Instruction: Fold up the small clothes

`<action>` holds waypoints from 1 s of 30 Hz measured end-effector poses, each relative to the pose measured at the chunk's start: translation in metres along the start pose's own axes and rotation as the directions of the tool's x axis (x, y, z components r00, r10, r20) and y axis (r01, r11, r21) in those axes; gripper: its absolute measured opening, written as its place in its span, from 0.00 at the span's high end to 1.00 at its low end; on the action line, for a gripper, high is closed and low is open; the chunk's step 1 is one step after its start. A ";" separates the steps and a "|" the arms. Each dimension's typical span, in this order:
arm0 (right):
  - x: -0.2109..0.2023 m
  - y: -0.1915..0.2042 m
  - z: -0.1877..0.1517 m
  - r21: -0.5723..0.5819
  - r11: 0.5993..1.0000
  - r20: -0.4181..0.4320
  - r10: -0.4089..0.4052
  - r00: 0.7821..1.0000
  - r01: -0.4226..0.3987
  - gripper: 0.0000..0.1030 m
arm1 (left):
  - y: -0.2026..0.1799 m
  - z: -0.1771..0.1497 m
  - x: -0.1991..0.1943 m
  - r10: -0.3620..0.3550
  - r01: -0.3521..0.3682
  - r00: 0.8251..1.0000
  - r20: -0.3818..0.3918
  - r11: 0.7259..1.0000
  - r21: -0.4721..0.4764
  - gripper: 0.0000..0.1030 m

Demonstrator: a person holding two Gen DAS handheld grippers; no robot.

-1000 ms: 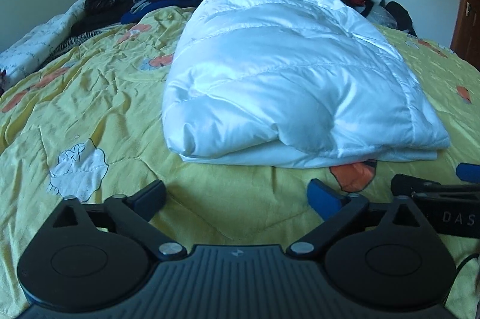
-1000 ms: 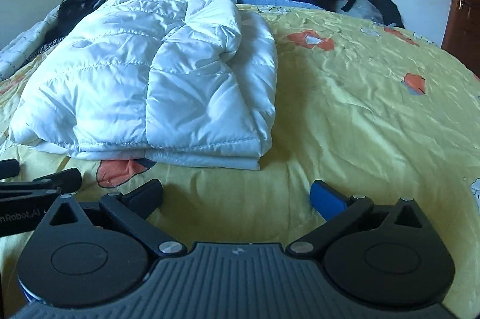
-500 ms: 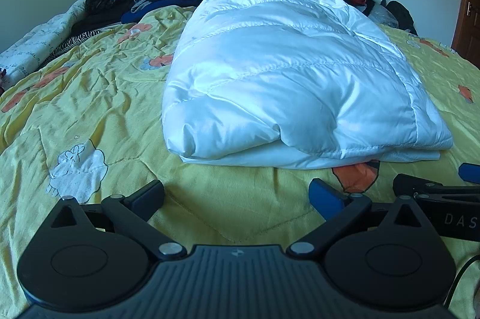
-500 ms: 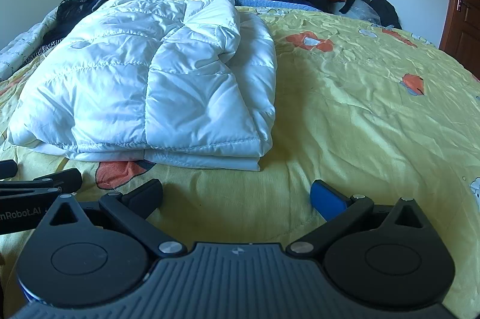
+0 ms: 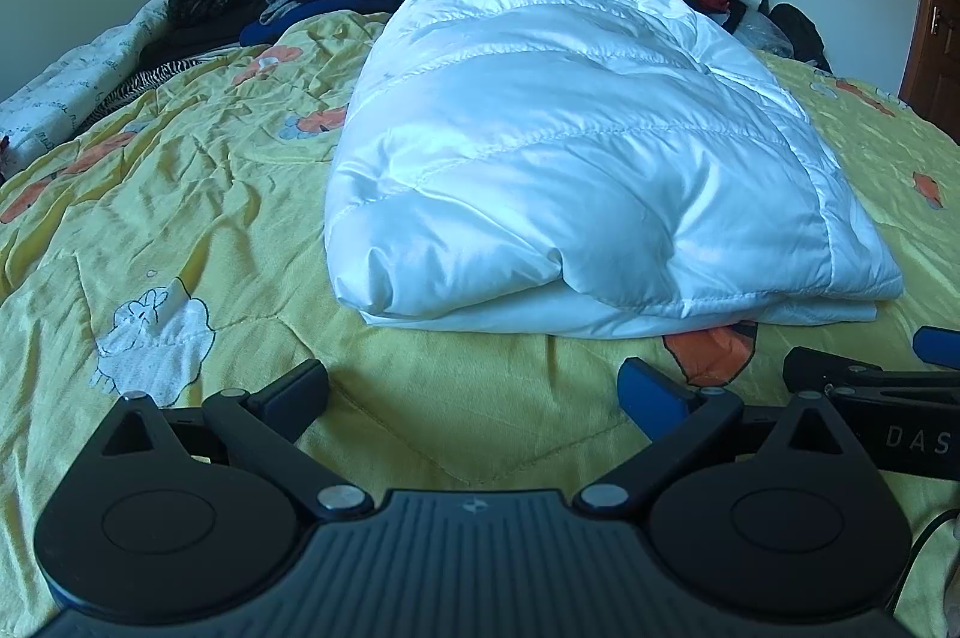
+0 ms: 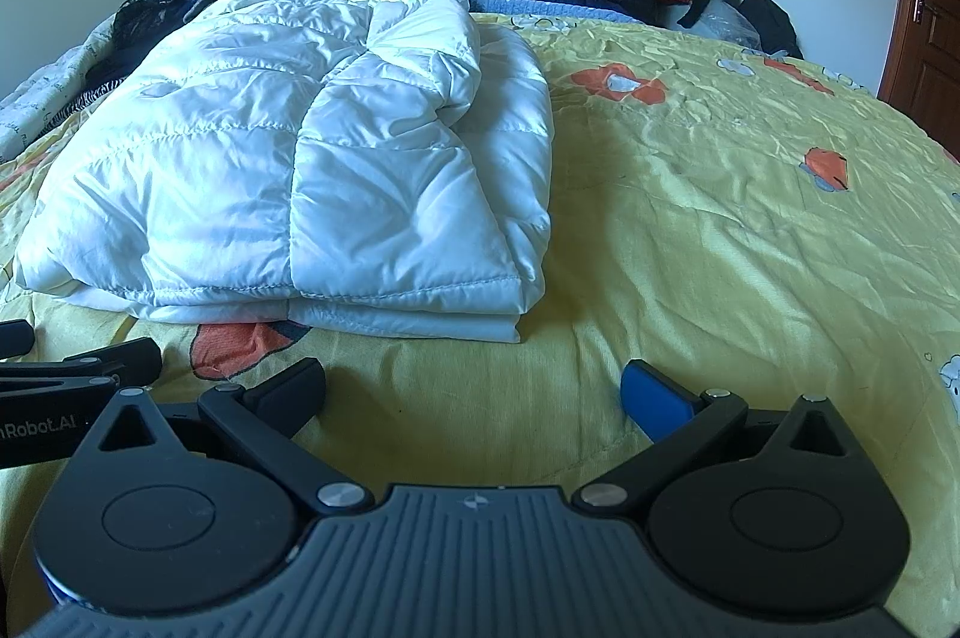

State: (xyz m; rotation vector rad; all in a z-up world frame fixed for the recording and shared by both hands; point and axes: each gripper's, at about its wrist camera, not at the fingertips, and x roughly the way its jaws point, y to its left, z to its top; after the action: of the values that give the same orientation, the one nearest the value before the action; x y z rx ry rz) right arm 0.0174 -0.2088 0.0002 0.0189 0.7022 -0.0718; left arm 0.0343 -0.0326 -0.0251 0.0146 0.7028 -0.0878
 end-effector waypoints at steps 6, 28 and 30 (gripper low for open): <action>0.000 0.000 0.000 0.000 1.000 0.000 0.000 1.000 0.000 0.00 | 0.000 0.000 0.000 0.000 0.000 1.000 0.000 1.000 0.000 0.00; 0.000 0.000 0.000 0.000 1.000 0.000 0.000 1.000 0.000 0.00 | 0.001 0.000 0.001 0.000 0.000 1.000 -0.004 1.000 0.004 0.00; 0.000 0.001 0.000 0.000 1.000 0.000 0.000 1.000 0.000 0.00 | 0.001 0.000 0.000 0.000 0.000 1.000 -0.005 1.000 0.004 0.00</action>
State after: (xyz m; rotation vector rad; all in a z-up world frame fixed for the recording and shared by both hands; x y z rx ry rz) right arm 0.0171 -0.2082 0.0002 0.0188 0.7018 -0.0722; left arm 0.0347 -0.0316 -0.0251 0.0186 0.7073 -0.0894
